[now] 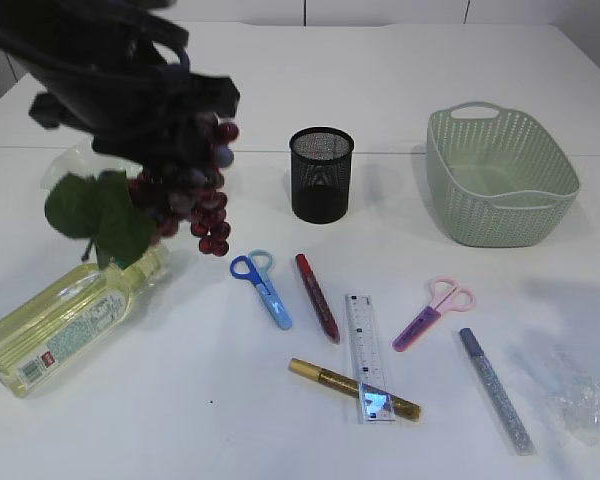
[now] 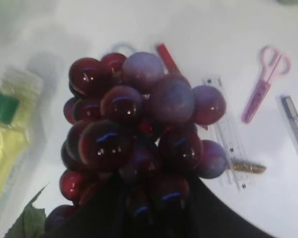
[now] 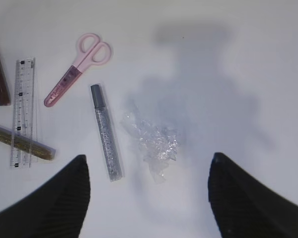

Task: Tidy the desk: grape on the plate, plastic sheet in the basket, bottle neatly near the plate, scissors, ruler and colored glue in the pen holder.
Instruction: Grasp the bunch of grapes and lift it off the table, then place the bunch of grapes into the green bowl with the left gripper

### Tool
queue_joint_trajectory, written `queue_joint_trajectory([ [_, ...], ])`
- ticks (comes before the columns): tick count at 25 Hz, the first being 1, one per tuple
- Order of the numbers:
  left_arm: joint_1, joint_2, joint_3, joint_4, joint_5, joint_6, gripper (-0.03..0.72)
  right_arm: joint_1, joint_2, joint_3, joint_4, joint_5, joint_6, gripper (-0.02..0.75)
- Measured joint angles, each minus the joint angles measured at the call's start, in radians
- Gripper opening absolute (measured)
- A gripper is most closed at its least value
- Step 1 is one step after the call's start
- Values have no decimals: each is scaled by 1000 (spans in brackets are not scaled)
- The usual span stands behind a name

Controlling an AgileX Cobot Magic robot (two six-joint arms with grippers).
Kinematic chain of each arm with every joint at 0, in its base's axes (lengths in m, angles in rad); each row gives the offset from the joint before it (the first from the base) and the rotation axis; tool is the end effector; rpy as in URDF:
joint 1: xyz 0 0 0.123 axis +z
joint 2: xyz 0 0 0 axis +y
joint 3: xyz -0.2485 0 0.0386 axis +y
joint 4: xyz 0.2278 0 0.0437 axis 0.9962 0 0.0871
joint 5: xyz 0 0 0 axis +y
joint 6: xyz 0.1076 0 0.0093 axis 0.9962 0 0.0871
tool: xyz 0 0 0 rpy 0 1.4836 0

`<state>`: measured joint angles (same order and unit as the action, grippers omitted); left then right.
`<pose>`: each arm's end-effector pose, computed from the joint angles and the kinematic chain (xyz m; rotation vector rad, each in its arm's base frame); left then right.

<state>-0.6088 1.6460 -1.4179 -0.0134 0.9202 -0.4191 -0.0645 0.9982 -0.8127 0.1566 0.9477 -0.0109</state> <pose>0.2795 -0.1963 0.2646 0.2468 2.6699 -0.3583 0.1844 0.0018 0.2613 0.1445 2.6035 0.1716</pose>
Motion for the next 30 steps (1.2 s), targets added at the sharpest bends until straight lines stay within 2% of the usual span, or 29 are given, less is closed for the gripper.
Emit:
queue_joint_trajectory([
  [7, 6, -8, -201, 296, 5, 0, 164, 0, 0, 0, 0, 0, 0, 576],
  [9, 29, -6, -220, 330, -11, -15, 164, 0, 0, 0, 0, 0, 0, 576],
  [14, 147, 58, -227, 336, -55, -27, 165, 0, 0, 0, 0, 0, 0, 576],
  [21, 304, 192, -229, 268, -182, -31, 165, 0, 0, 0, 0, 0, -3, 576],
  [25, 359, 290, -232, 240, -256, -31, 165, 0, 9, 0, 0, 0, -3, 576],
  [30, 382, 382, -232, 240, -349, -31, 165, 0, 35, 0, 2, 4, -3, 576],
])
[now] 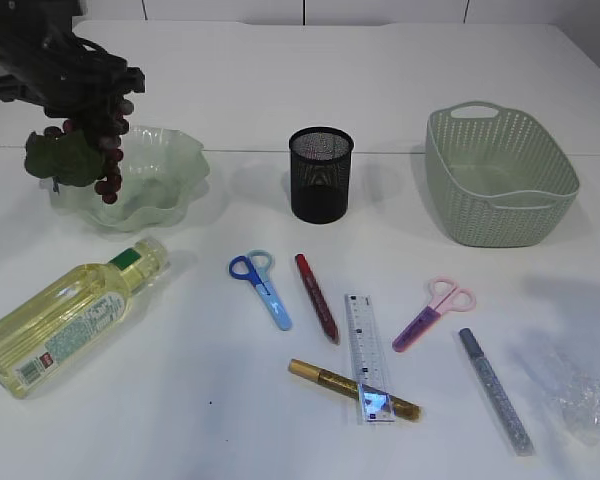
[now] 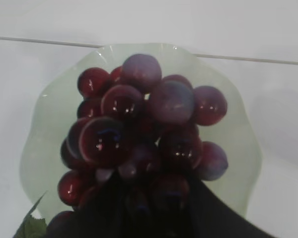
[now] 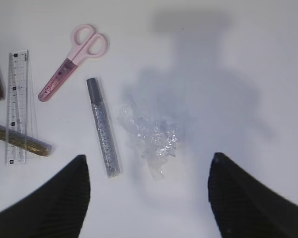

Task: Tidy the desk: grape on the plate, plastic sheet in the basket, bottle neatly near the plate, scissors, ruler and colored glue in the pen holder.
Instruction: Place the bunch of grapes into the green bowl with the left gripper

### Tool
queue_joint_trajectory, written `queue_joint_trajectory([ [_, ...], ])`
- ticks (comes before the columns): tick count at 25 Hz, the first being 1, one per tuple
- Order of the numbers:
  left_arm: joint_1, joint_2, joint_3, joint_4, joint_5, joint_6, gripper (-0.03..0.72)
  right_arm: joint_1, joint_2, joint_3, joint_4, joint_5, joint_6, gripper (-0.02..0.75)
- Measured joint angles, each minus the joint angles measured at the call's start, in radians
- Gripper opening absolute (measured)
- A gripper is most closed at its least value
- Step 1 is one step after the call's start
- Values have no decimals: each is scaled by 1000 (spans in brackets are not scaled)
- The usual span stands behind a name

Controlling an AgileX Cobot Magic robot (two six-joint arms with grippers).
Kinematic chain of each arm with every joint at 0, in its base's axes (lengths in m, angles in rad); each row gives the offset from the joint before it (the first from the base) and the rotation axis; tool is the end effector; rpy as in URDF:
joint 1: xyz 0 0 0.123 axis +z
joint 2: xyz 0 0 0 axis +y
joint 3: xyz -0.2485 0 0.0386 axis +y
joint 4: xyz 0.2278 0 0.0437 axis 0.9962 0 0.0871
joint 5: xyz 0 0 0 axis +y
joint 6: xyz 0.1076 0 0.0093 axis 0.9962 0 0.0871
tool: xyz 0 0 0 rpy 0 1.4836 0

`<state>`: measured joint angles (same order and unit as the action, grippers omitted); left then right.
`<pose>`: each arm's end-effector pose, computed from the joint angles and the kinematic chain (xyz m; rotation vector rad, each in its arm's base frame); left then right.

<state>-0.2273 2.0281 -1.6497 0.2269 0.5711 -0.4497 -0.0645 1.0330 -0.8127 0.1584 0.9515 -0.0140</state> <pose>0.4344 -0.0870 0.2047 -0.0923 2.4126 -0.0753 0.1887 0.0017 0.2546 0.1462 2.6415 0.1752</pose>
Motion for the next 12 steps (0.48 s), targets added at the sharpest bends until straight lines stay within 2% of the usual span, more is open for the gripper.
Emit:
queue_joint_trajectory([
  [3, 2, 36, 0, 6, -44, 0, 184, 0, 11, 0, 0, 0, 0, 576],
  [5, 2, 50, 0, 7, -57, 0, 223, 0, 19, -1, 2, 0, 0, 576],
  [12, 3, 60, -15, 16, -59, 0, 473, 0, 34, -1, 18, 2, 0, 576],
])
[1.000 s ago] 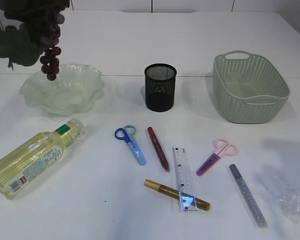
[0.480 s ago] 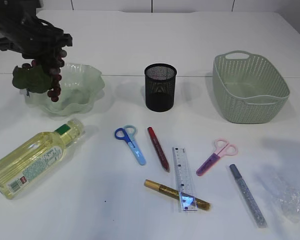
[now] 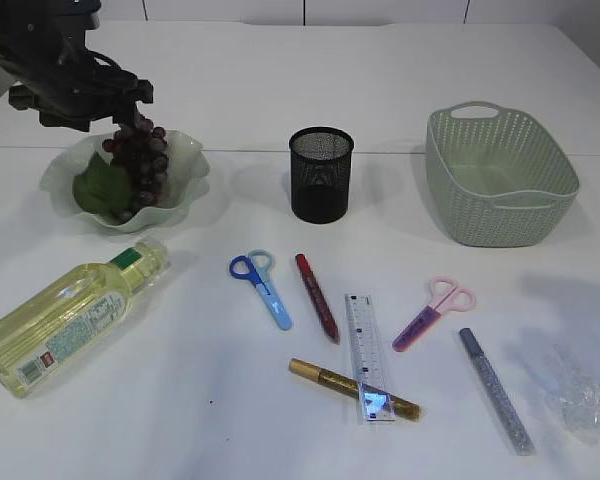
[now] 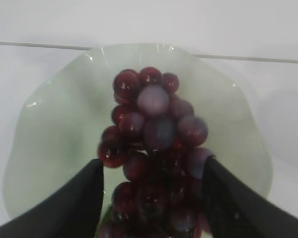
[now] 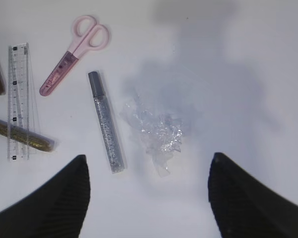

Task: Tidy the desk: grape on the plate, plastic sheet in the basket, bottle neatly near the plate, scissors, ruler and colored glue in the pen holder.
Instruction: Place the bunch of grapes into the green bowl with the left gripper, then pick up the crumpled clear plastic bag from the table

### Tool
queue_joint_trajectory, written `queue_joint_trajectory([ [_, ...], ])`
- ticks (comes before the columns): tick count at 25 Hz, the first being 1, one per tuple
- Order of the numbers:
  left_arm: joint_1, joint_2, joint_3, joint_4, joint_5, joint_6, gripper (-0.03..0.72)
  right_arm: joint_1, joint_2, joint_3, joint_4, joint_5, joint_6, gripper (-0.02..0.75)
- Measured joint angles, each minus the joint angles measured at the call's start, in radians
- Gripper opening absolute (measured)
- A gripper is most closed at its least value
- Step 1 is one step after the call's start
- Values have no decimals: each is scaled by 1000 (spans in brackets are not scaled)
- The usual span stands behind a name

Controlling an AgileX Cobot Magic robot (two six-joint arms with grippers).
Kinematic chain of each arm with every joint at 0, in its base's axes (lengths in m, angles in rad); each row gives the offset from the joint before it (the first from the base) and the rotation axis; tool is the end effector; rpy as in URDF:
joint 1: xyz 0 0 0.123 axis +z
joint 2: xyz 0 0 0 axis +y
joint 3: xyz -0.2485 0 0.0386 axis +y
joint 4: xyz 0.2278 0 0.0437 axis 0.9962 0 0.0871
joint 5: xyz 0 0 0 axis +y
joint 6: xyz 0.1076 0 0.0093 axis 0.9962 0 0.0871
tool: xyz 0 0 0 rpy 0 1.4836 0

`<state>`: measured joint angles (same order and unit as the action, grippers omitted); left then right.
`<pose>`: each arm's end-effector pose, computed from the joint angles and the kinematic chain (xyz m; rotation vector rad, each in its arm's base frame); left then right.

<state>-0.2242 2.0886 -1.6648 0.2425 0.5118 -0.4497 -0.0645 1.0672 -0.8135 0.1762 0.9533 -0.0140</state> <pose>0.4455 -0.0885 0.1863 -0.0702 2.3992 -0.0734 0.1932 0.0030 0.2485 0.1602 2.6739 0.1999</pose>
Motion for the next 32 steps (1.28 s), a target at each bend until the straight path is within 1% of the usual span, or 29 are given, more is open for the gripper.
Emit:
queue_joint_trajectory([
  [1, 0, 0, -7, 0, 8, 0, 512, 0, 2, 0, 2, 0, 0, 576],
  [3, 0, 0, -30, 0, 25, 0, 564, 0, 11, 0, 3, 0, 0, 576],
  [6, 0, 0, -56, 0, 57, 0, 587, 0, 12, 0, 4, 0, 0, 576],
  [9, 0, -16, -60, -6, 110, 0, 568, 0, 12, 0, 4, 0, 0, 576],
  [12, 0, -48, -61, -17, 227, 42, 529, 0, 12, 0, 6, 0, 0, 576],
  [13, 0, -57, -65, -32, 286, 86, 521, 0, 12, 0, 6, 0, 0, 576],
  [14, 2, -64, -66, -59, 350, 153, 514, 0, 12, 0, 6, 0, 0, 576],
  [17, 2, -68, -69, -172, 559, 372, 488, 0, 12, 0, 6, 2, -5, 576],
  [20, 2, -73, -69, -221, 678, 436, 452, 0, 12, 0, 6, 6, -7, 576],
  [24, 2, -114, -69, -274, 706, 484, 422, 0, 12, 0, 6, 38, -8, 576],
  [27, 2, -167, -48, -282, 707, 488, 417, 0, 12, 0, 6, 81, -9, 576],
  [29, 2, -201, -8, -289, 707, 490, 415, 0, 12, -2, 5, 95, -9, 576],
  [32, 2, -278, 104, -295, 707, 498, 414, 0, 12, -2, 5, 120, -11, 576],
])
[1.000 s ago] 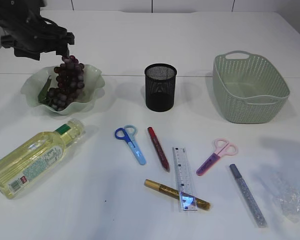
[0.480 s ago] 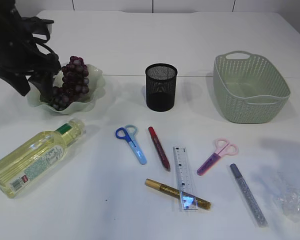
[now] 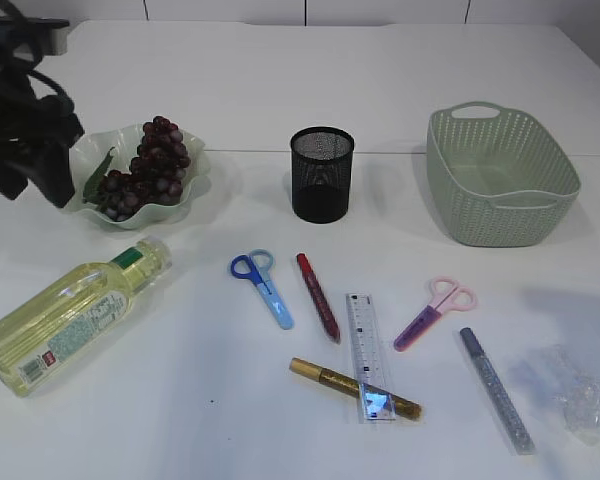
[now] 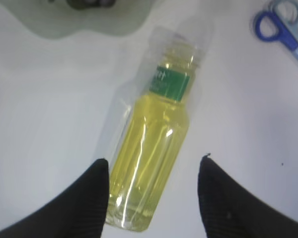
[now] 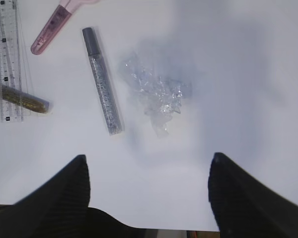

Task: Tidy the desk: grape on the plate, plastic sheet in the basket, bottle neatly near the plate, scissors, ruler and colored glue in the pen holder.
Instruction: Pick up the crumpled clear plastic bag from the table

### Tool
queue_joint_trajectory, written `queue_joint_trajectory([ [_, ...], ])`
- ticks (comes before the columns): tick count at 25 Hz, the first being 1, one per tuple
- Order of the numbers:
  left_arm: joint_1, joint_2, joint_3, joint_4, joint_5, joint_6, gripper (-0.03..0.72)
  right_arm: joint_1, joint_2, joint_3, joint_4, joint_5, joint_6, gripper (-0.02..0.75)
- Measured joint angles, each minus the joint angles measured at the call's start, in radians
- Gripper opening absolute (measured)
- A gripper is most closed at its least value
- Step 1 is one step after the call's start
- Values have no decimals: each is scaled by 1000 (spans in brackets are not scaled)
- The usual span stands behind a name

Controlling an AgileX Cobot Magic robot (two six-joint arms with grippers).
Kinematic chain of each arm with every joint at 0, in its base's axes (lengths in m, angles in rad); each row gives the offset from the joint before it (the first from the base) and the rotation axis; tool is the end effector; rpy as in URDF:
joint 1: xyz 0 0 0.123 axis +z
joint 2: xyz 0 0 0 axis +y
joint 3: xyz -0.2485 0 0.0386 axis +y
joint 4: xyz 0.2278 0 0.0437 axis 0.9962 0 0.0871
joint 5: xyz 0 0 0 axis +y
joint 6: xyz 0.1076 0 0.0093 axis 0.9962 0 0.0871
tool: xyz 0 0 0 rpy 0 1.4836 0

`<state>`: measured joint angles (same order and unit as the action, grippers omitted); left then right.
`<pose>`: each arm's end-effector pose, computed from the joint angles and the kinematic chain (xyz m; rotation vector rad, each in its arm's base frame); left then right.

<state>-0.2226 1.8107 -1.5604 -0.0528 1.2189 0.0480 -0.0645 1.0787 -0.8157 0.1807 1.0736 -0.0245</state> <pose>0.3385 -0.0821 0.2352 0.3790 2.9320 -0.0999 0.1829 0.0053 0.2422 0.1410 2.8018 0.2225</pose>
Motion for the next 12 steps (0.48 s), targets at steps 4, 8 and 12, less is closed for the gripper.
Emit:
queue_joint_trajectory([
  [4, 0, -110, 140, 14, -36, 12, 414, 0, 0, 0, 0, 10, -1, 576],
  [8, 0, -202, 214, 21, -55, 13, 414, 0, 2, 0, 0, 11, -5, 576],
  [12, 0, -250, 227, 3, -39, 13, 414, 0, 21, -5, -2, -15, -10, 576],
])
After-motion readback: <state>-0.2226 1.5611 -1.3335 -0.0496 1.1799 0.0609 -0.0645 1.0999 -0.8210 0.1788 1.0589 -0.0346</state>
